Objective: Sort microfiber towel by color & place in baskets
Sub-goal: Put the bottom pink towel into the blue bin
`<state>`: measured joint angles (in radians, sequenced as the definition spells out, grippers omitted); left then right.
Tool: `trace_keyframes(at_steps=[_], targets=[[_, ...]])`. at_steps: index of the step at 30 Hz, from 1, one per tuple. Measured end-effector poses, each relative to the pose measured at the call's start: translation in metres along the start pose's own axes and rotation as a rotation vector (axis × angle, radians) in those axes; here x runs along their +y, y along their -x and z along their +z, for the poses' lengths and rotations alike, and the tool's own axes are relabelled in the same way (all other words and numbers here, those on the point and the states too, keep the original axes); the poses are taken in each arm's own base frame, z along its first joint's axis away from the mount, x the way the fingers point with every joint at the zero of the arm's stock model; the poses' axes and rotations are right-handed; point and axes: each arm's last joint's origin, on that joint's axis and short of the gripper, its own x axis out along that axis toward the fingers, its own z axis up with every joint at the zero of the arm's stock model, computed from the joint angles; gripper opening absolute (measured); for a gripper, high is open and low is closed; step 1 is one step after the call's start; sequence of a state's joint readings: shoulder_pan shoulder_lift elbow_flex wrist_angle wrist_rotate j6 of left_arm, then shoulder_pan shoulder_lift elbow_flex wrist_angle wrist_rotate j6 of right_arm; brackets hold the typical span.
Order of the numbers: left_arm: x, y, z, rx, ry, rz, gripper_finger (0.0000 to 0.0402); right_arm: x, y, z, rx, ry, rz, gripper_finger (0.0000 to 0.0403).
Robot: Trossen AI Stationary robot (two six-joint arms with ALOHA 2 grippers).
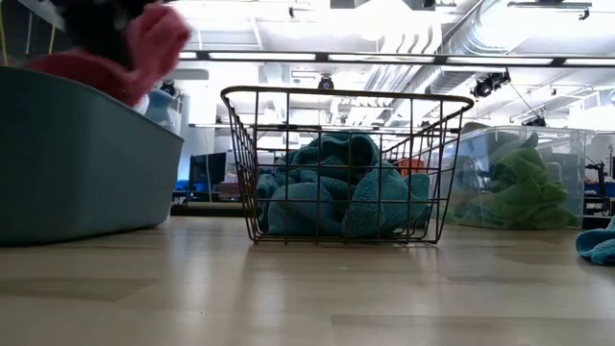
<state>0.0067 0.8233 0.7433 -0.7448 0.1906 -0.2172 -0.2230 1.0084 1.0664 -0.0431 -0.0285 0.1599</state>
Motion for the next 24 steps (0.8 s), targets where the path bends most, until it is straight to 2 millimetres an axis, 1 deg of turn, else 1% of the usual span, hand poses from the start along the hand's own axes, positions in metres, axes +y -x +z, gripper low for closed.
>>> trace_keyframes(at_steps=[3, 6, 11, 15, 17, 21, 24], targets=[[-0.001, -0.006, 0.011, -0.118, -0.026, 0.013, 0.0, 0.0, 0.0, -0.002, 0.022, -0.001, -0.003, 0.0277], [0.0, -0.007, 0.012, -0.158, -0.028, 0.041, 0.0, -0.001, 0.0, -0.004, 0.046, -0.001, -0.007, 0.0277], [-0.001, 0.007, 0.009, -0.231, 0.006, 0.084, 0.0, -0.001, 0.0, -0.008, 0.082, -0.002, -0.013, 0.0277], [0.001, 0.014, 0.0, -0.203, 0.044, 0.126, 0.0, -0.001, 0.0, -0.009, 0.092, -0.001, -0.014, 0.0277], [0.003, 0.013, -0.004, -0.209, 0.062, 0.124, 0.0, -0.001, 0.0, -0.009, 0.094, 0.0, -0.014, 0.0277], [0.007, -0.001, -0.02, -0.215, 0.115, 0.108, 0.0, -0.001, 0.0, -0.009, 0.096, 0.0, -0.015, 0.0277], [0.01, -0.013, -0.035, -0.187, 0.156, 0.093, 0.0, -0.001, 0.0, -0.01, 0.105, -0.003, -0.015, 0.0277]])
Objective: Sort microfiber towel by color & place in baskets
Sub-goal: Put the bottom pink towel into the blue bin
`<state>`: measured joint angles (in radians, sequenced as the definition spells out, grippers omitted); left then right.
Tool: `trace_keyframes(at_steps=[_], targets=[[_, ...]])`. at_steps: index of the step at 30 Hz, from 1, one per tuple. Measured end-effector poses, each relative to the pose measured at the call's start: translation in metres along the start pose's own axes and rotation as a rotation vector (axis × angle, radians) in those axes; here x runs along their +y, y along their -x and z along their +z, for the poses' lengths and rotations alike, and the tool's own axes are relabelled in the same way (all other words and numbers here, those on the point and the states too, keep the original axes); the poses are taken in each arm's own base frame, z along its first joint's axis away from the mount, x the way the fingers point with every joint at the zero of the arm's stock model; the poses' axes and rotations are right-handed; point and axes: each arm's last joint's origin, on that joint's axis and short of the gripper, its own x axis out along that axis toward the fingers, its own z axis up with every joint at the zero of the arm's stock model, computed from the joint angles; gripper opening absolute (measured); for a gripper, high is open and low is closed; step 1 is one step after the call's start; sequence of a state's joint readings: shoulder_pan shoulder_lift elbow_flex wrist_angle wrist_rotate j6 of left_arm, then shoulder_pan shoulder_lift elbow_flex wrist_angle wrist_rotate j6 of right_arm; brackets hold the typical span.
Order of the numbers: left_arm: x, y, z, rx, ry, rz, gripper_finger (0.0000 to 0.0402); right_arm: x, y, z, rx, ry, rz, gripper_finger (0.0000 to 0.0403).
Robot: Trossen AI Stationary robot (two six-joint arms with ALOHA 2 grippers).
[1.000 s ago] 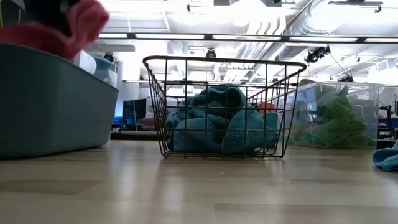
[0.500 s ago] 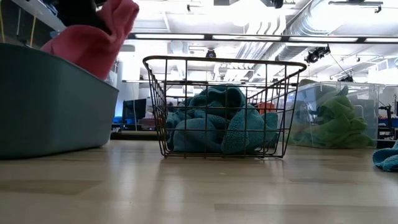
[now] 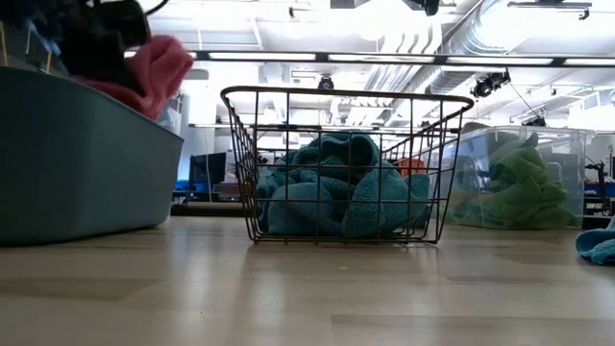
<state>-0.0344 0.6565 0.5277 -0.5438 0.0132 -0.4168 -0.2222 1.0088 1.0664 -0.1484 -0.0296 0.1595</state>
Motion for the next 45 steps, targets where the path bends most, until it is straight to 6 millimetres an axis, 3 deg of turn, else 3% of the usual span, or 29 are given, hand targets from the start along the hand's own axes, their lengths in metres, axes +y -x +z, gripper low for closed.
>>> trace_keyframes(at_steps=[8, 14, 26, 37, 41, 45], targets=[[0.004, -0.003, -0.025, 0.15, -0.036, 0.023, 0.0, 0.0, 0.0, -0.002, 0.018, 0.001, -0.003, 0.0277], [0.001, -0.009, -0.024, 0.158, -0.099, 0.011, 0.0, 0.0, 0.0, -0.002, 0.021, 0.002, -0.003, 0.0277], [0.003, -0.033, -0.032, 0.348, -0.039, 0.075, 0.0, -0.001, 0.0, -0.003, 0.034, -0.026, -0.006, 0.0277], [0.006, -0.042, -0.038, 0.442, 0.043, 0.141, 0.0001, -0.001, 0.0, -0.003, 0.035, -0.025, -0.006, 0.0277], [0.006, -0.042, -0.038, 0.441, 0.078, 0.149, 0.0026, -0.001, 0.0, -0.003, 0.035, -0.025, -0.006, 0.0277], [0.002, -0.038, -0.03, 0.439, 0.083, 0.143, 0.0085, -0.001, 0.0, -0.003, 0.035, -0.025, -0.006, 0.0277]])
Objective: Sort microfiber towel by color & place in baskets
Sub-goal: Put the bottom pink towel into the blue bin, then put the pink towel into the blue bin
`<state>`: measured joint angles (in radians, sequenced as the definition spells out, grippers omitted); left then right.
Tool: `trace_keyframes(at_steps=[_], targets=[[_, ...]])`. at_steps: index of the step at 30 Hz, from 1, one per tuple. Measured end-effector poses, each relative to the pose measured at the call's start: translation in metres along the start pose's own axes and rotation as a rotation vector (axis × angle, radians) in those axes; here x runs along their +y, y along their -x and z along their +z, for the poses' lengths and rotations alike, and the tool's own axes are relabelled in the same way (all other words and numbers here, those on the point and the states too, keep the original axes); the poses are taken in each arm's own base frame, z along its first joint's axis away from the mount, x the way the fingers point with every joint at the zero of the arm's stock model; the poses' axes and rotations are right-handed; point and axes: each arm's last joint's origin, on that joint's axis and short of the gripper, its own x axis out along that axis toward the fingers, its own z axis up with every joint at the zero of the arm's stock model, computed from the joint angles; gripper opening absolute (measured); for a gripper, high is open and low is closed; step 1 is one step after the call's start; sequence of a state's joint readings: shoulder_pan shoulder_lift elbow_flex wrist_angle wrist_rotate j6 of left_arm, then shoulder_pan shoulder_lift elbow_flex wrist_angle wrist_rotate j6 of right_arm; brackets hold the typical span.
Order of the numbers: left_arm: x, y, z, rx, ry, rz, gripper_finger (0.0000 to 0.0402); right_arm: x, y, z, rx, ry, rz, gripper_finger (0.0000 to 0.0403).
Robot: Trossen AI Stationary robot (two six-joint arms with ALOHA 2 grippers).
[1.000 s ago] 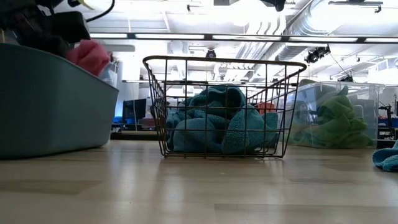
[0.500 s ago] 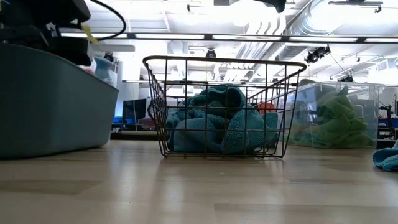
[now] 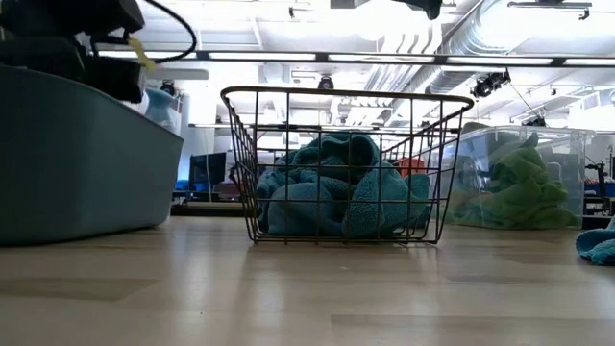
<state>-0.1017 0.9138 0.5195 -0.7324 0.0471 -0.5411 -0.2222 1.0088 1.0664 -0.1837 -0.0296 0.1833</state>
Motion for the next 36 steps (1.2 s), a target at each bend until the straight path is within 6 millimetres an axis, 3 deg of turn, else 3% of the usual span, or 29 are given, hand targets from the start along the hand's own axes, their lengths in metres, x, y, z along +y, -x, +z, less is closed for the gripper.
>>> trace_keyframes(at_steps=[7, 12, 25, 36], targets=[[-0.009, 0.023, 0.012, -0.006, -0.001, -0.008, 0.0198, 0.0, 0.0, 0.0, 0.0, 0.0, 0.0, 0.0277], [-0.016, 0.044, 0.02, 0.012, -0.025, -0.044, 0.0246, 0.0, 0.0, 0.0, 0.0, 0.0, 0.0, 0.0277], [-0.023, 0.101, 0.03, 0.023, -0.061, 0.026, 0.0253, 0.0, 0.0, 0.0, 0.0, 0.008, 0.0, 0.0277], [-0.028, 0.105, 0.032, 0.037, -0.08, -0.063, 0.0253, 0.0, 0.0, 0.0, 0.0, 0.008, 0.0, 0.0277]])
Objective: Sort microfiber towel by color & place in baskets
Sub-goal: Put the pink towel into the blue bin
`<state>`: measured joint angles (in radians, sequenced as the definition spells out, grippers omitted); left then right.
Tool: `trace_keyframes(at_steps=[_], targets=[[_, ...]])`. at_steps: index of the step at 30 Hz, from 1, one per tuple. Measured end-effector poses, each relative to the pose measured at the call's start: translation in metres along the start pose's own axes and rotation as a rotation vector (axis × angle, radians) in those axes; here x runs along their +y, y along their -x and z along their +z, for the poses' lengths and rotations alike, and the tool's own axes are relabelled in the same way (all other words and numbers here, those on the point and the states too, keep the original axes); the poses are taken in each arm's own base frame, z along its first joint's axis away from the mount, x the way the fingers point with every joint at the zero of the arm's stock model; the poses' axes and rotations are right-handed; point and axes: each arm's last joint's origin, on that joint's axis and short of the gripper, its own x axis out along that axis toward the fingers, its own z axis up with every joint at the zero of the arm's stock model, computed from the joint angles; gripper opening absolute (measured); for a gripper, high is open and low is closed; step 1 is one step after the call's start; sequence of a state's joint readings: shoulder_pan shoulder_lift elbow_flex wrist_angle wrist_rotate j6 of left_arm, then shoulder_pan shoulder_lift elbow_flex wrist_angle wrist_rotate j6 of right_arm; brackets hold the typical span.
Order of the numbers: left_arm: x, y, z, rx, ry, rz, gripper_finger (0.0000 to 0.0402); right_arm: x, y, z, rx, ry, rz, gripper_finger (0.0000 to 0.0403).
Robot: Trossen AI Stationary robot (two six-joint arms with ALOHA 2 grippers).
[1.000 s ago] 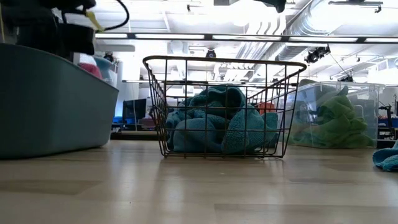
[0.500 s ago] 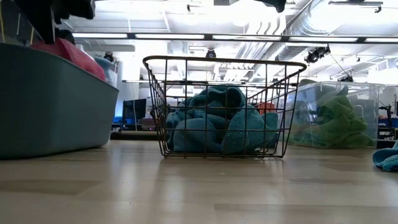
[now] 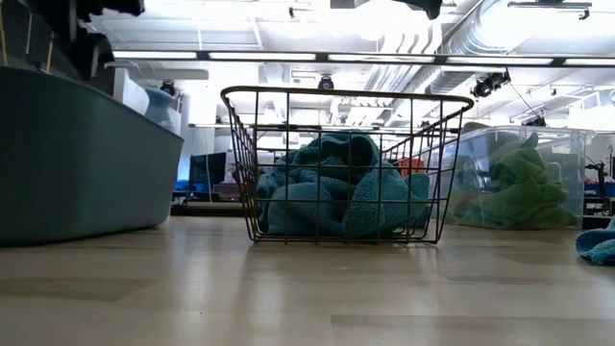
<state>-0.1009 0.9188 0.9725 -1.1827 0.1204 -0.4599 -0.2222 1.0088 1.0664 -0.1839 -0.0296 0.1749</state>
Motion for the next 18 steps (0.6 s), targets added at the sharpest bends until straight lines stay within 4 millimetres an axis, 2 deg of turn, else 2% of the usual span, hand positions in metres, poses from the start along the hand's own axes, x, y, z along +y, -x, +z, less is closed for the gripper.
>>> trace_keyframes(at_steps=[5, 9, 14, 18], targets=[[-0.01, 0.003, 0.02, -0.211, -0.055, -0.096, 0.0253, 0.0, 0.0, 0.002, -0.02, 0.0, 0.004, 0.0277], [-0.017, 0.012, 0.043, -0.494, -0.135, -0.108, 0.0253, 0.001, 0.0, 0.008, -0.084, 0.003, 0.015, 0.0277], [-0.019, 0.041, 0.075, -0.979, -0.246, 0.026, 0.0253, 0.003, 0.002, 0.018, -0.182, 0.017, 0.03, 0.0277], [-0.016, 0.071, 0.092, -1.319, -0.273, 0.097, 0.0253, 0.004, 0.003, 0.022, -0.231, 0.051, 0.035, 0.0277]])
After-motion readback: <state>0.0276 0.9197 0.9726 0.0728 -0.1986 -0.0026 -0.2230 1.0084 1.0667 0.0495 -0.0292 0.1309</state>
